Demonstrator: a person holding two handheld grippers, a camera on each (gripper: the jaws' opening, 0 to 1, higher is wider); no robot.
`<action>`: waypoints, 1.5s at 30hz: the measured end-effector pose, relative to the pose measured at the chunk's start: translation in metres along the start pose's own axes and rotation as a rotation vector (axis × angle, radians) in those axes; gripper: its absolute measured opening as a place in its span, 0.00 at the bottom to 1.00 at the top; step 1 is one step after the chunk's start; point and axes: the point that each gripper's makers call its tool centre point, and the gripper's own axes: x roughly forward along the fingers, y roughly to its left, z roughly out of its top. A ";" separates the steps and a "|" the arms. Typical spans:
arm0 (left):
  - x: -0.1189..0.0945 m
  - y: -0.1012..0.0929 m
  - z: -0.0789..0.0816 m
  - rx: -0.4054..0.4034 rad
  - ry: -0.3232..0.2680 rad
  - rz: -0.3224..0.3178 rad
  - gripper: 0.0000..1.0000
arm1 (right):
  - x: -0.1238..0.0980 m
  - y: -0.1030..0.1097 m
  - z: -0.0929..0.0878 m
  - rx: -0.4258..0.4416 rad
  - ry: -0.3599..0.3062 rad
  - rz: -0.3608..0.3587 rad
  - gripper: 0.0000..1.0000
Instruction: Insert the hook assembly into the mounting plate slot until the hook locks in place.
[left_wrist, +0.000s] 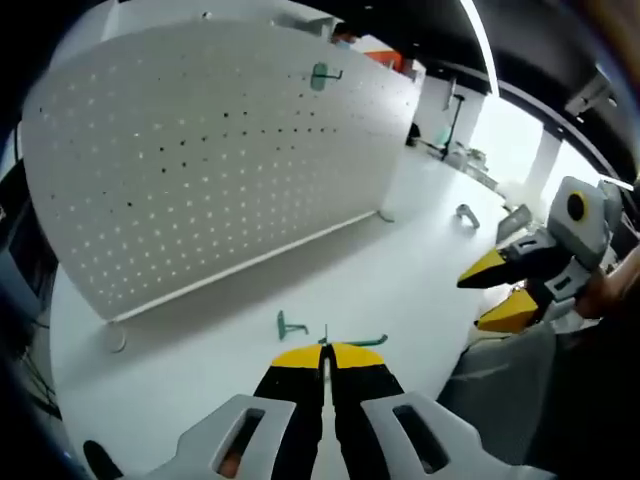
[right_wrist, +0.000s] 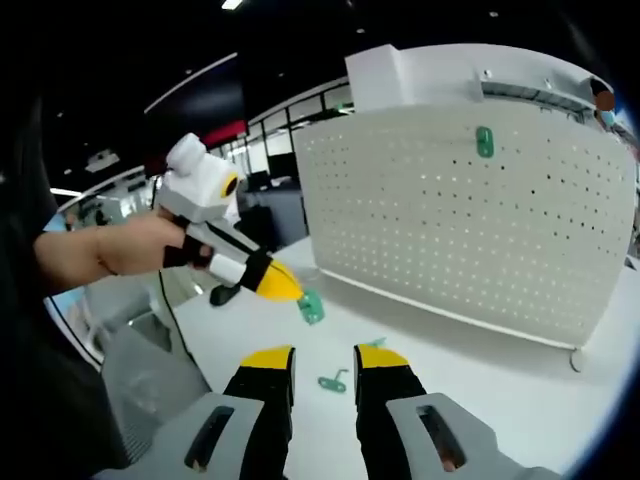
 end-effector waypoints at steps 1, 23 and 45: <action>-0.002 -0.003 0.001 -0.006 0.001 -0.007 0.01 | 0.000 0.002 0.001 -0.006 -0.001 0.004 0.22; -0.013 -0.061 0.019 0.048 0.025 -0.101 0.01 | 0.009 0.019 0.011 -0.092 -0.022 0.033 0.20; -0.012 -0.087 0.021 0.039 0.036 -0.163 0.01 | 0.005 0.009 0.011 -0.190 -0.043 -0.019 0.01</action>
